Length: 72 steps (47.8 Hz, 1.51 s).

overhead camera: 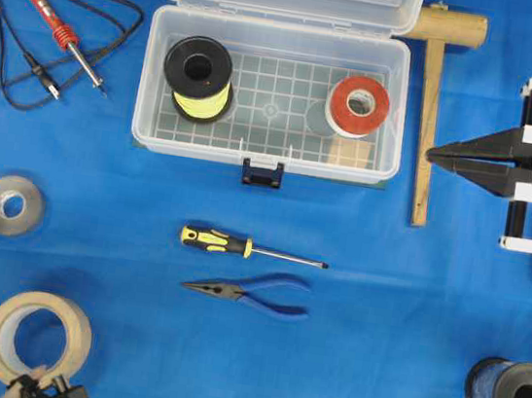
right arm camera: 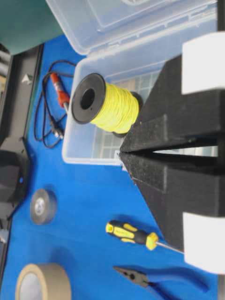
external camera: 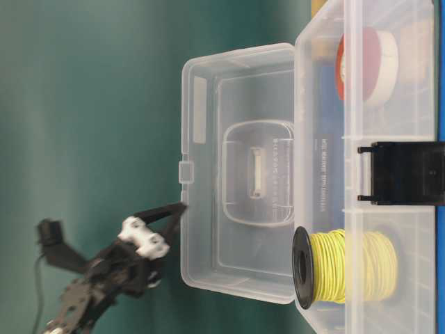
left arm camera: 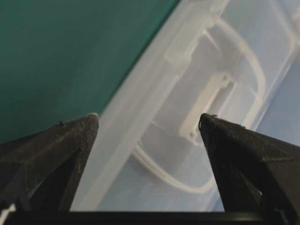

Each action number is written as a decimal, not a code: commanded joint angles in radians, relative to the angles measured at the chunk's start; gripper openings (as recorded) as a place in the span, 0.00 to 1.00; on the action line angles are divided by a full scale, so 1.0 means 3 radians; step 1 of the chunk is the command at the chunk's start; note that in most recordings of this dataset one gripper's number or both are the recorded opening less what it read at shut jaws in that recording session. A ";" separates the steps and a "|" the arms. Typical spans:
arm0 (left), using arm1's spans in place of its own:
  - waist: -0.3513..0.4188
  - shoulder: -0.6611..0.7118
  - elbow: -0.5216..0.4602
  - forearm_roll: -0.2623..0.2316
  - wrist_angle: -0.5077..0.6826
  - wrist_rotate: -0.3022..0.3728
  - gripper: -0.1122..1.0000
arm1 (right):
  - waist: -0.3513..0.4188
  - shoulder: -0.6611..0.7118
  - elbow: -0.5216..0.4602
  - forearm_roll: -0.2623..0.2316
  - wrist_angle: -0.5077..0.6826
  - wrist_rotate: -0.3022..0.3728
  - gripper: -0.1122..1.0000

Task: Close the tool box with the left arm.
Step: 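Move the left gripper up behind the box toward the raised clear lid, then push the clear lid forward with the left gripper, swinging it down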

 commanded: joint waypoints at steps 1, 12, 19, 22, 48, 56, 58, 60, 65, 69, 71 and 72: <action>0.0000 0.0015 -0.0072 0.0000 -0.0010 -0.0005 0.91 | -0.0020 0.0015 -0.0036 0.0000 0.0010 0.0000 0.10; -0.0026 0.0015 -0.0026 -0.0010 0.0020 -0.0010 0.91 | -0.0072 0.0015 -0.0036 -0.0010 0.0036 -0.0010 0.10; -0.0087 0.0005 -0.0036 -0.0010 0.0164 -0.0010 0.91 | -0.0087 0.0015 -0.0036 -0.0010 0.0051 -0.0010 0.10; -0.0128 -0.0005 -0.0046 -0.0010 0.0230 -0.0010 0.91 | -0.0092 0.0015 -0.0036 -0.0010 0.0056 -0.0010 0.10; -0.0562 -0.0496 -0.0020 -0.0015 0.0900 -0.0087 0.91 | -0.0128 0.0020 -0.0036 -0.0010 0.0051 -0.0010 0.10; -0.0706 -0.0624 0.0015 -0.0015 0.1002 -0.0138 0.91 | -0.0128 0.0031 -0.0036 -0.0010 0.0051 -0.0010 0.10; -0.0741 -0.0649 0.0036 -0.0015 0.1012 -0.0148 0.91 | -0.0128 0.0031 -0.0036 -0.0010 0.0056 -0.0010 0.10; -0.0772 -0.0675 0.0051 -0.0015 0.1018 -0.0159 0.91 | -0.0128 0.0026 -0.0036 -0.0010 0.0056 -0.0010 0.10; -0.0869 -0.0752 0.0102 -0.0020 0.1038 -0.0179 0.91 | -0.0128 0.0026 -0.0036 -0.0010 0.0056 -0.0010 0.10; -0.0961 -0.0823 0.0143 -0.0026 0.1058 -0.0189 0.91 | -0.0128 0.0026 -0.0031 -0.0010 0.0056 -0.0010 0.10; -0.1007 -0.0859 0.0169 -0.0026 0.1069 -0.0189 0.91 | -0.0128 0.0031 -0.0036 -0.0010 0.0056 -0.0010 0.10; -0.1028 -0.0879 0.0179 -0.0026 0.1069 -0.0194 0.91 | -0.0128 0.0031 -0.0036 -0.0010 0.0056 -0.0010 0.10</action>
